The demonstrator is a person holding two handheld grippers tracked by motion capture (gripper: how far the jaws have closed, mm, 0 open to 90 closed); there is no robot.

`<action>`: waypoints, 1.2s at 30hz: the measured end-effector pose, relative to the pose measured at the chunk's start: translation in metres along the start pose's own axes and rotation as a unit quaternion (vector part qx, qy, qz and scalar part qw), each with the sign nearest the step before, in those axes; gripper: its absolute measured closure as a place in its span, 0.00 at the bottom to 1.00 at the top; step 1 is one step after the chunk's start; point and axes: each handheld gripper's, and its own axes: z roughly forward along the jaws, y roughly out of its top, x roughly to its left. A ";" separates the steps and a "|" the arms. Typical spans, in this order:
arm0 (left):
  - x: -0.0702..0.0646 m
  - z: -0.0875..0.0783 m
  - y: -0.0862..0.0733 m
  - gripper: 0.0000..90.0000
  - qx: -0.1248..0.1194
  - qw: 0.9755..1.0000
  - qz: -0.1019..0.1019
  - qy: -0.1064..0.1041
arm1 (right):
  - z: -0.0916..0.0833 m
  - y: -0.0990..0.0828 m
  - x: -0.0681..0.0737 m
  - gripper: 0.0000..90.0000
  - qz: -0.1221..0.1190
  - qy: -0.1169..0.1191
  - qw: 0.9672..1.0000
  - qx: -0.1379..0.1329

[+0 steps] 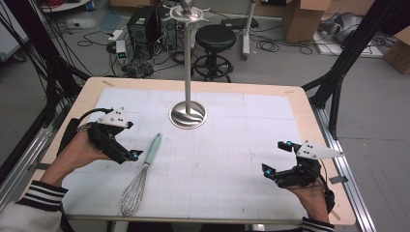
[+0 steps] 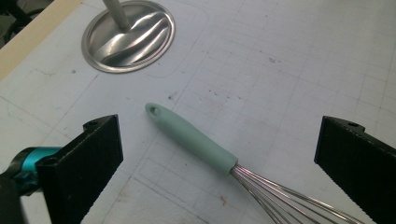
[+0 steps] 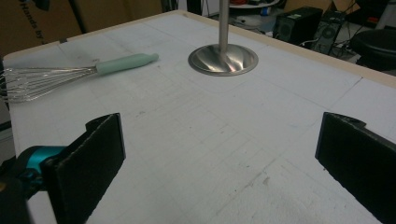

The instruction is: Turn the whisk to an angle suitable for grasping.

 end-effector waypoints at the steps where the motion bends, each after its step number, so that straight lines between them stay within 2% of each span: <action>1: 0.000 0.001 0.000 0.02 0.002 1.000 0.001 -0.001 | 0.000 0.000 0.000 0.01 0.001 0.001 1.000 0.001; 5: 0.000 0.005 0.001 0.02 0.009 1.000 0.001 -0.002 | 0.001 0.000 0.001 0.01 0.001 0.002 1.000 0.004; 9: -0.003 0.010 0.002 0.02 0.018 1.000 0.011 -0.010 | 0.001 0.000 0.001 0.01 -0.001 0.003 1.000 0.004; 10: -0.004 0.012 0.002 0.02 0.020 0.999 0.018 -0.019 | 0.001 0.000 0.001 0.01 0.000 0.003 1.000 0.004; 12: -0.005 0.013 0.002 0.03 0.021 0.999 0.019 -0.021 | 0.001 0.000 0.001 0.01 0.000 0.003 1.000 0.004; 13: -0.005 0.014 0.003 0.11 0.024 0.999 0.023 -0.026 | 0.001 0.001 0.001 0.01 0.001 0.003 1.000 0.004; 17: -0.006 0.018 0.003 0.16 0.029 0.998 0.027 -0.040 | 0.002 0.001 0.002 0.01 0.001 0.002 1.000 0.004; 19: -0.005 0.020 0.003 0.30 0.032 0.997 0.041 -0.054 | 0.002 0.001 0.001 0.01 -0.001 0.003 1.000 0.004; 20: -0.007 0.022 0.003 0.33 0.035 0.996 0.044 -0.067 | 0.002 0.001 0.001 0.01 0.000 0.003 1.000 0.004; 21: -0.007 0.022 0.003 0.37 0.035 0.996 0.044 -0.067 | 0.002 0.001 0.001 0.01 0.000 0.003 1.000 0.004; 22: -0.007 0.024 0.003 0.37 0.037 0.995 0.047 -0.075 | 0.002 0.001 0.001 0.01 0.000 0.003 1.000 0.004; 24: -0.008 0.027 0.003 0.48 0.042 0.994 0.052 -0.085 | 0.002 0.001 0.001 0.01 0.001 0.003 1.000 0.005; 29: -0.009 0.034 0.002 0.56 0.064 0.991 0.063 -0.102 | 0.003 0.001 0.001 0.01 -0.001 0.002 1.000 0.004; 30: -0.010 0.037 0.003 0.62 0.072 0.989 0.068 -0.111 | 0.003 0.001 0.001 0.01 0.001 0.003 1.000 0.005; 31: -0.010 0.037 0.003 0.66 0.072 0.989 0.068 -0.111 | 0.004 0.001 0.001 0.01 -0.001 0.004 1.000 0.004; 35: -0.014 0.045 0.003 0.73 0.088 0.985 0.082 -0.121 | 0.004 0.002 0.001 0.01 0.000 0.004 1.000 0.006; 36: -0.015 0.048 0.003 0.79 0.094 0.984 0.084 -0.123 | 0.005 0.002 0.001 0.01 -0.001 0.005 1.000 0.005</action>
